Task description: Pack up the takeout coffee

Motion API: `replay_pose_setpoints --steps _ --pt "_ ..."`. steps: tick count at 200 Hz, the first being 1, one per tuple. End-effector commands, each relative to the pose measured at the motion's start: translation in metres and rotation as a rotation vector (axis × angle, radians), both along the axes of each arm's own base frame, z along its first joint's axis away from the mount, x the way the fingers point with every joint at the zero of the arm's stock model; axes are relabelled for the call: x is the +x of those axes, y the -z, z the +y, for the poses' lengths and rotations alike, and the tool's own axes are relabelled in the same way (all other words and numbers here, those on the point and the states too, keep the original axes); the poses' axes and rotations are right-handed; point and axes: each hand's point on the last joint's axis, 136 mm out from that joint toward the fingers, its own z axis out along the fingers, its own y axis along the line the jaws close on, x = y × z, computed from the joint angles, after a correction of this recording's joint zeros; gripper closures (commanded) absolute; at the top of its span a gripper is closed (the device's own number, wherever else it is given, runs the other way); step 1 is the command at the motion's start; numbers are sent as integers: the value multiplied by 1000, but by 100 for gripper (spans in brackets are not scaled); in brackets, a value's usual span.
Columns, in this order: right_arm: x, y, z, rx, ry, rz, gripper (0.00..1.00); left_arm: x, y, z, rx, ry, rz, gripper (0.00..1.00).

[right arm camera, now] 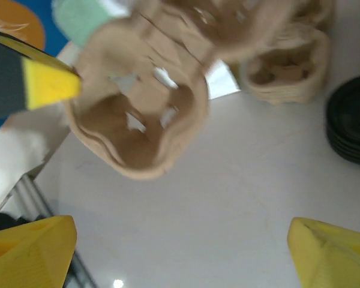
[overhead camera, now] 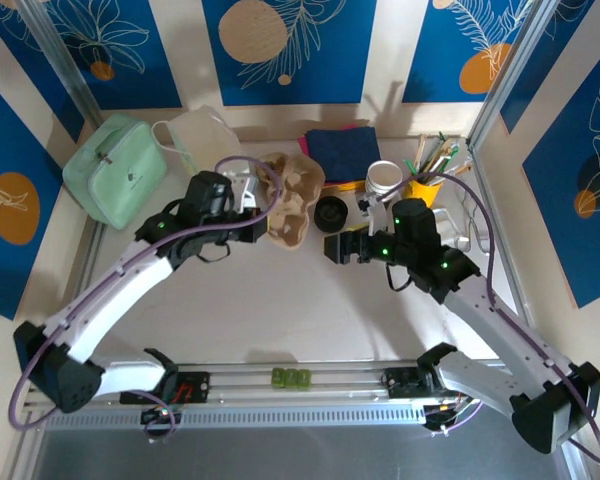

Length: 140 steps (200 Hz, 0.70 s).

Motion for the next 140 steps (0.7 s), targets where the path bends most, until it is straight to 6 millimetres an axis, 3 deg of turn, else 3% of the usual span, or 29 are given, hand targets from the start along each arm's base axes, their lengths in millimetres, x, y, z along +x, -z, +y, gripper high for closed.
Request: replay_pose_setpoints --steps 1,41,68,98,140 --pt "-32 10 12 -119 -126 72 11 -43 2 -3 -43 179 42 99" --pt "-46 13 32 -417 -177 4 12 -73 7 8 -37 246 43 99" --pt "-47 2 38 -579 -181 -76 13 -81 17 12 -20 264 61 99" --pt "-39 -5 47 -629 -169 -139 12 -88 23 7 -42 301 94 100" --pt "-23 1 56 -664 -115 -158 13 -95 18 4 -77 326 98 100"
